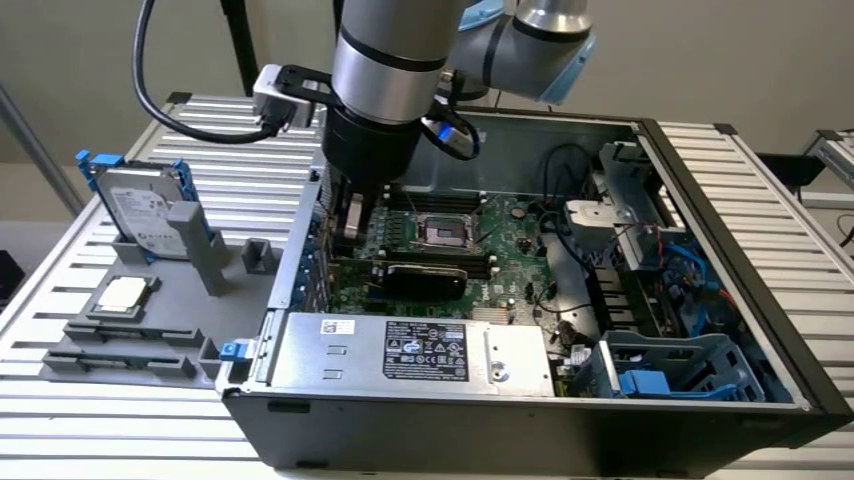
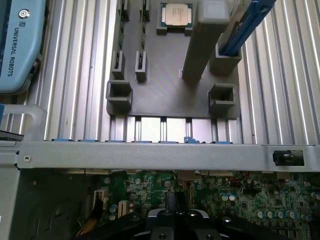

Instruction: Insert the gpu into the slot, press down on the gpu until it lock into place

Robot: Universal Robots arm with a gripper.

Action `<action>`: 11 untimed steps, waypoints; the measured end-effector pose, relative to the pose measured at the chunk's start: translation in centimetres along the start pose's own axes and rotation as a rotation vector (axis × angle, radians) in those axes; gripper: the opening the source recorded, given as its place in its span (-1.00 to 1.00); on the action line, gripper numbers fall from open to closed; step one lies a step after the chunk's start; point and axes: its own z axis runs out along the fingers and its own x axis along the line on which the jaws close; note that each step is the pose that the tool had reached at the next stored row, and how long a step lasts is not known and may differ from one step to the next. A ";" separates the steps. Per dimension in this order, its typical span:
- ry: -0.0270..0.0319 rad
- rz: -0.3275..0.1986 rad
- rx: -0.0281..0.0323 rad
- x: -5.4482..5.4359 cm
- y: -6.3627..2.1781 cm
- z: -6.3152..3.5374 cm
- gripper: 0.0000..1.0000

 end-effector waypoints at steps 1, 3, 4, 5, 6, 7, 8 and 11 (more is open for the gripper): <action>0.0000 0.001 -0.0011 0.0 0.07 0.01 -0.79; -0.0003 0.004 -0.0022 0.0 0.21 0.04 -0.79; -0.0008 0.005 -0.0025 -0.1 0.25 0.06 -0.79; -0.0011 0.007 -0.0029 -0.1 0.28 0.06 -0.79; -0.0015 0.010 -0.0030 -0.1 0.30 0.06 -0.79; -0.0023 0.013 -0.0031 -0.2 0.33 0.07 -0.79; -0.0031 0.017 -0.0034 -0.2 0.36 0.08 -0.79; -0.0055 0.027 -0.0042 -0.2 0.43 0.10 -0.79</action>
